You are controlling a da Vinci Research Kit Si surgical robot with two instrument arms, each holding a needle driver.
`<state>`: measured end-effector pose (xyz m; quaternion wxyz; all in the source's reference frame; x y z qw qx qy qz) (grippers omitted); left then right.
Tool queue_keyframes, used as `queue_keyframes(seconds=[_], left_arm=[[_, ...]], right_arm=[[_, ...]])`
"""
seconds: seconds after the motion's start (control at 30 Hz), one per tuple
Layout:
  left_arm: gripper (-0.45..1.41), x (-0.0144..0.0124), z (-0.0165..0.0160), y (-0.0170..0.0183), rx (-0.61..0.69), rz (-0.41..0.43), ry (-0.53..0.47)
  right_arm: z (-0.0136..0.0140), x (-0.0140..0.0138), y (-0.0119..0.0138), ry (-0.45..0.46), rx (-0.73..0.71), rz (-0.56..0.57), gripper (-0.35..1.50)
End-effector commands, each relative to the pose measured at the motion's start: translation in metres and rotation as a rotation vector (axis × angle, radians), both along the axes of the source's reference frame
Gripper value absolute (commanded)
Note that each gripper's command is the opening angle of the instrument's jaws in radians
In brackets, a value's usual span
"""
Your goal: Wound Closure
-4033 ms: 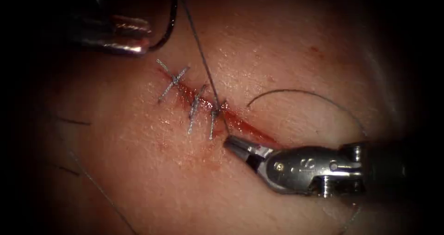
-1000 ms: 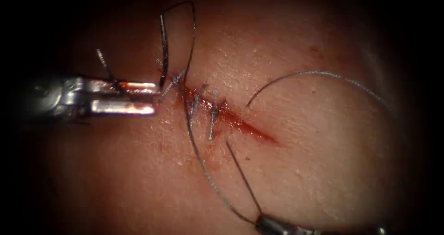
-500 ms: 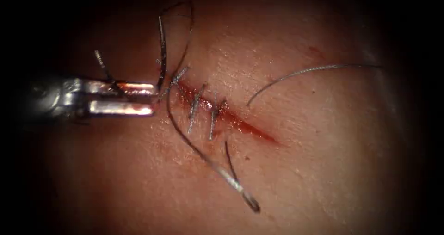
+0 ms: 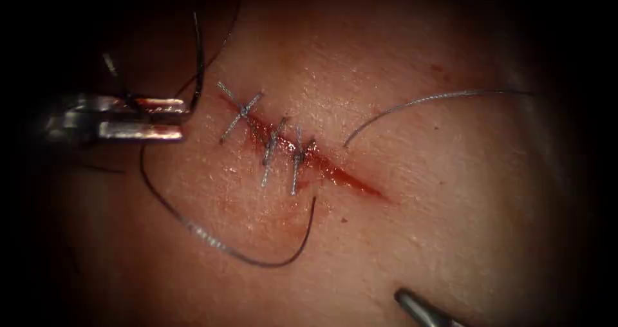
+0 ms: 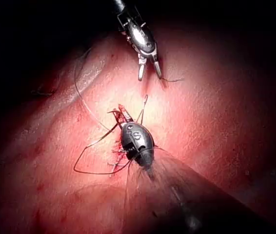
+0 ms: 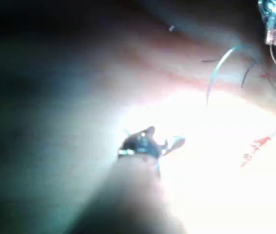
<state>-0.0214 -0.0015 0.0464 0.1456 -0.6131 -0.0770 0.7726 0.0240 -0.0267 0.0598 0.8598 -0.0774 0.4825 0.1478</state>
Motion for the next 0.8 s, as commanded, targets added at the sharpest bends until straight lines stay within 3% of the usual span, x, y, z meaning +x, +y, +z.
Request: queue_keyframes(seconds=[0.03, 0.2, 0.4, 0.63, 0.8], left_arm=[[-0.45, -0.0007, 0.0006, -0.0004, 0.006, 0.001, -0.002], [-0.45, -0.0009, 0.0008, -0.0006, 0.010, 0.002, 0.004], [-0.45, -0.0014, 0.0012, -0.0010, 0.017, 0.001, 0.015], [-0.45, -0.0018, 0.0016, -0.0014, 0.020, 0.005, 0.018], [-0.45, -0.0019, 0.0018, -0.0014, 0.024, 0.004, 0.019]], right_arm=[[0.0024, 0.0012, 0.0007, -0.014, -0.022, 0.007, 1.23], [0.0070, 0.0035, 0.0025, -0.060, -0.082, 0.021, 1.25], [0.0107, 0.0061, 0.0027, -0.081, -0.111, 0.038, 1.25], [0.0122, 0.0073, 0.0035, -0.085, -0.140, 0.052, 1.09], [0.0127, 0.0083, 0.0042, -0.083, -0.147, 0.070, 1.09]])
